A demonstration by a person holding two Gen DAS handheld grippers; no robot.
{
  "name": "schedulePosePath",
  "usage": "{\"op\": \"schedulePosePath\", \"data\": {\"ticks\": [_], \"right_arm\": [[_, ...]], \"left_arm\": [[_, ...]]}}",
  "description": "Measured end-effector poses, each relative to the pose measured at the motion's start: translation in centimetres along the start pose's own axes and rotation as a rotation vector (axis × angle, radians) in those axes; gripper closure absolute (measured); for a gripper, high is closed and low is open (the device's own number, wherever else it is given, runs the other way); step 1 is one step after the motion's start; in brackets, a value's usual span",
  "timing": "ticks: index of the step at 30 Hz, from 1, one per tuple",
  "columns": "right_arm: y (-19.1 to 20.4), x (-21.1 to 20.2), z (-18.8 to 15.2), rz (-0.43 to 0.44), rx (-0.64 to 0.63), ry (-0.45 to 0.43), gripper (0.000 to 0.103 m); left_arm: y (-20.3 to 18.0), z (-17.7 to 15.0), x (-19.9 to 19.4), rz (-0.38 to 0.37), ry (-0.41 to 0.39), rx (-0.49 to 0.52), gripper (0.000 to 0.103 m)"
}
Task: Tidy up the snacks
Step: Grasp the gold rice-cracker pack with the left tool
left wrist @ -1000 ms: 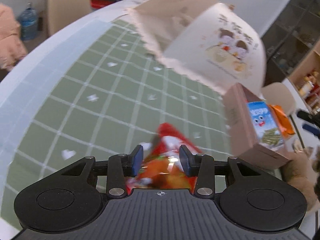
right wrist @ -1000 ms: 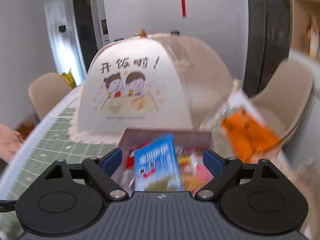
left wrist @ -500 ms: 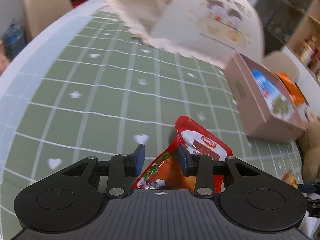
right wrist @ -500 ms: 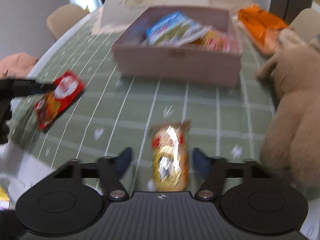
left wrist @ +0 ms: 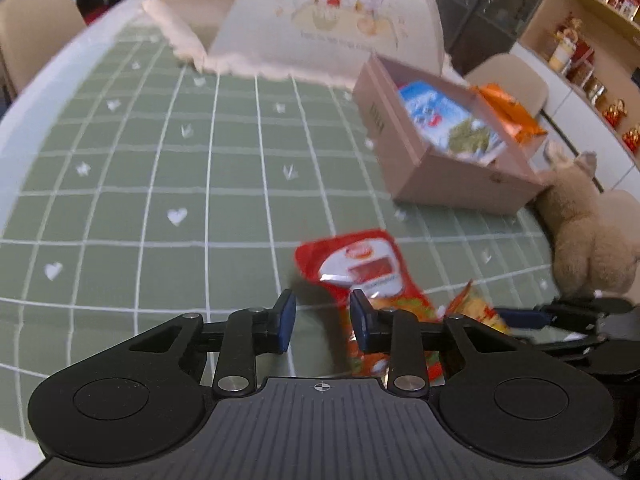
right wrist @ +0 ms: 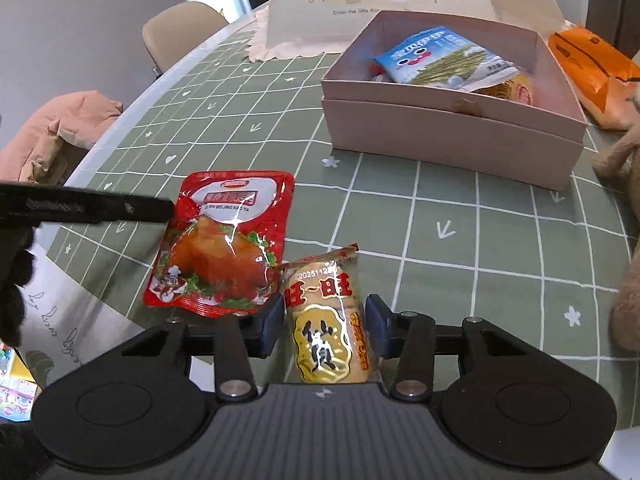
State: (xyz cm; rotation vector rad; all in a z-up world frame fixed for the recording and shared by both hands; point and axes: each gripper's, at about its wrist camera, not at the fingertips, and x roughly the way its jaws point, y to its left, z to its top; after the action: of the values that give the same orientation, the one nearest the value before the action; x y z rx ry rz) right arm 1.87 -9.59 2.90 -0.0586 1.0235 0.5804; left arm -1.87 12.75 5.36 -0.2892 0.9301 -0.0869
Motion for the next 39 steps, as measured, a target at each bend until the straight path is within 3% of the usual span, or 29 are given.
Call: {"op": "schedulePosePath", "data": {"ticks": [4, 8, 10, 16, 19, 23, 25, 30, 33, 39], "right_arm": [[-1.5, -1.6, -0.6, -0.031, 0.049, -0.036, 0.048], [-3.7, -3.2, -1.6, -0.107, 0.12, -0.082, 0.048], [-4.9, -3.6, -2.1, -0.147, 0.165, -0.091, 0.048], [-6.5, -5.4, -3.8, -0.223, 0.23, -0.111, 0.048], [-6.9, -5.6, -4.9, -0.267, 0.247, -0.103, 0.042], [-7.6, -5.9, -6.5, -0.292, 0.297, -0.084, 0.041], [-7.9, -6.1, -7.1, -0.302, 0.307, -0.091, 0.035], [-8.0, -6.0, -7.5, -0.336, 0.303, -0.1, 0.03], [-8.0, -5.6, -7.1, -0.339, 0.291, -0.096, 0.027], [-7.4, -4.6, -4.9, -0.279, 0.274, -0.09, 0.027]], "left_arm": [[-1.9, 0.4, -1.1, -0.108, 0.014, -0.044, 0.069], [-4.8, -0.5, 1.9, -0.265, 0.167, -0.057, 0.069], [-6.5, -0.9, 3.3, -0.252, 0.199, -0.023, 0.069], [-11.6, -0.8, 6.4, -0.17, 0.183, 0.117, 0.068], [-14.2, -0.8, 7.4, -0.114, 0.176, 0.231, 0.054], [-16.7, -1.3, 8.4, -0.059, 0.187, 0.367, 0.054], [-17.6, -1.7, 8.5, -0.045, 0.18, 0.418, 0.055], [-17.6, -1.6, 8.4, -0.075, 0.187, 0.421, 0.063], [-16.9, -1.5, 8.0, -0.129, 0.195, 0.385, 0.063], [-12.4, -0.6, 4.9, -0.22, 0.148, 0.203, 0.064]]}}
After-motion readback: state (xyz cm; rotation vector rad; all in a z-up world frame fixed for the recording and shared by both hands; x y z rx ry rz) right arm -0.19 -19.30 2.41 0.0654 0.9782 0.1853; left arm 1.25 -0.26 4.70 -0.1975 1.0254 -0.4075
